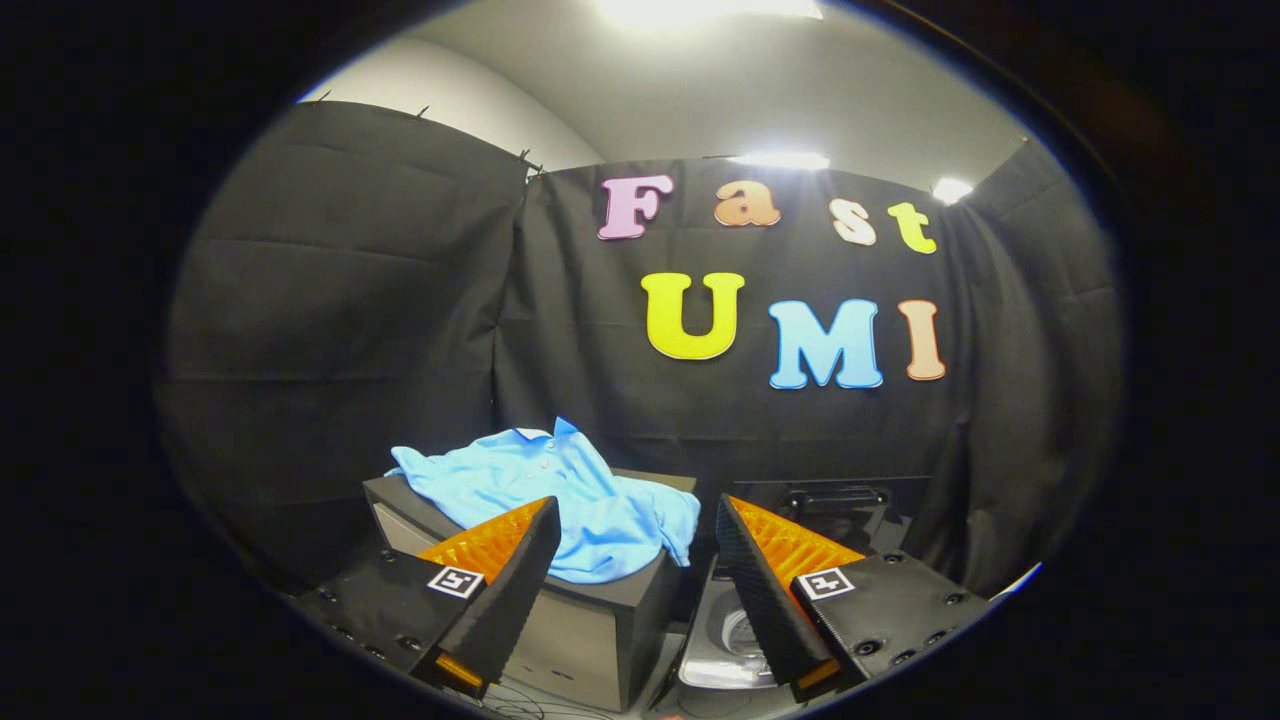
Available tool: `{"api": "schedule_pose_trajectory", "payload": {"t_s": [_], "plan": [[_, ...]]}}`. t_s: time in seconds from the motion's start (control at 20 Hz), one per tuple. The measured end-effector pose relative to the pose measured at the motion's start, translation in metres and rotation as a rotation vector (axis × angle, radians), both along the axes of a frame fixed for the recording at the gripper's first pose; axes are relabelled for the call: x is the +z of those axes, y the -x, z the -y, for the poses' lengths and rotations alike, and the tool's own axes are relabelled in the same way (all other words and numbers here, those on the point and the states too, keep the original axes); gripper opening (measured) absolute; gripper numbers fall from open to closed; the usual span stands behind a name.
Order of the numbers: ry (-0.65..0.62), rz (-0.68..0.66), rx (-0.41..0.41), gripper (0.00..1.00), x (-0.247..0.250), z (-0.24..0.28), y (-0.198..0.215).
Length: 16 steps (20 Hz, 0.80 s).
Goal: Put the clothes into the washing machine and then close the washing machine lid.
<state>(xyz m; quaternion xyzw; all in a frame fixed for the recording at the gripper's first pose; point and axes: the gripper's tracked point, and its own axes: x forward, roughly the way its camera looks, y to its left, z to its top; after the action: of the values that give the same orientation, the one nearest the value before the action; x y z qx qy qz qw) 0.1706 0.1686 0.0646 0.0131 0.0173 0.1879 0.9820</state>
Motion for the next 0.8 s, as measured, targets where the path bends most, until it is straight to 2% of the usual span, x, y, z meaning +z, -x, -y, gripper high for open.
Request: {"api": "schedule_pose_trajectory", "payload": {"t_s": [0.55, 0.8], "plan": [[0.02, -0.029, 0.119, 0.98, 0.008, -0.071, -0.05], [0.04, -0.087, 0.181, 0.98, 0.001, -0.109, -0.074]]}}
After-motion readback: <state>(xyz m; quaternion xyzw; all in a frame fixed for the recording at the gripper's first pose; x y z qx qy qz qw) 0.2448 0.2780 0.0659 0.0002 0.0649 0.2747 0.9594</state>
